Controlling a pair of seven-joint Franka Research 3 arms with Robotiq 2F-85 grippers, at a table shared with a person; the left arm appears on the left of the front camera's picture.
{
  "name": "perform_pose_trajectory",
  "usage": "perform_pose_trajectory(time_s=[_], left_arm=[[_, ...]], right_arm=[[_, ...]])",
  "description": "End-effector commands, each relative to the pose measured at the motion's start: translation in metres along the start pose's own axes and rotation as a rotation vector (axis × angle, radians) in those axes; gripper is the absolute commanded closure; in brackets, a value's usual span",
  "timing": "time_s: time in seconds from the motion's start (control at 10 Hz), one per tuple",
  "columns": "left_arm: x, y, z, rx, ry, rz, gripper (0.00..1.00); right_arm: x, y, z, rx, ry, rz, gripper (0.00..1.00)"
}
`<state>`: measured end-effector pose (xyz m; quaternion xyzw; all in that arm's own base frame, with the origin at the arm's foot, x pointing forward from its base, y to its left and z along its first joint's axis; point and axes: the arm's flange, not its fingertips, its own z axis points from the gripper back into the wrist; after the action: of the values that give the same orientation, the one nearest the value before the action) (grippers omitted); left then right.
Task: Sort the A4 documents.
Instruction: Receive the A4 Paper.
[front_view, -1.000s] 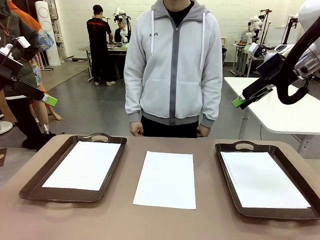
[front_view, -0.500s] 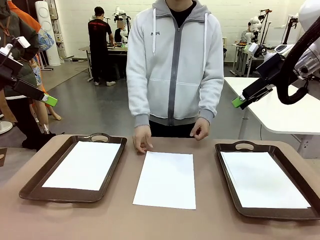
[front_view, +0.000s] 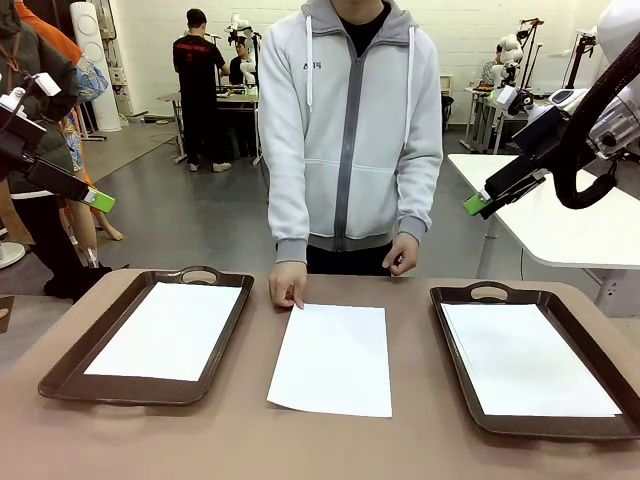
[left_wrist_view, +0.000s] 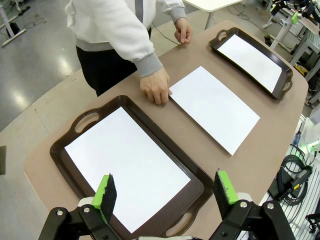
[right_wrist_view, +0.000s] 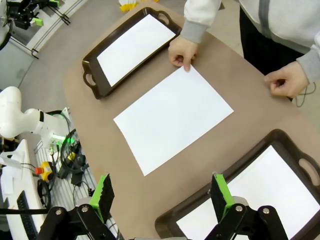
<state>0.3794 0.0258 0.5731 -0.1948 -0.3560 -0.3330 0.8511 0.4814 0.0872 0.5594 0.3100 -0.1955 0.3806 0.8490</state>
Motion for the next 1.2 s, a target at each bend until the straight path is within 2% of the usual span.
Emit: perform_pose_trajectory(time_s=[0.0, 1.1], left_arm=[[-0.0012, 0.0000, -0.0012, 0.005, 0.007, -0.014, 0.00], [-0.0012, 0.0000, -0.0012, 0.005, 0.007, -0.014, 0.00]], right_arm=[[0.0003, 0.0003, 0.0001, 0.001, -0.001, 0.001, 0.00], [0.0003, 0.0003, 0.0001, 0.001, -0.001, 0.001, 0.00]])
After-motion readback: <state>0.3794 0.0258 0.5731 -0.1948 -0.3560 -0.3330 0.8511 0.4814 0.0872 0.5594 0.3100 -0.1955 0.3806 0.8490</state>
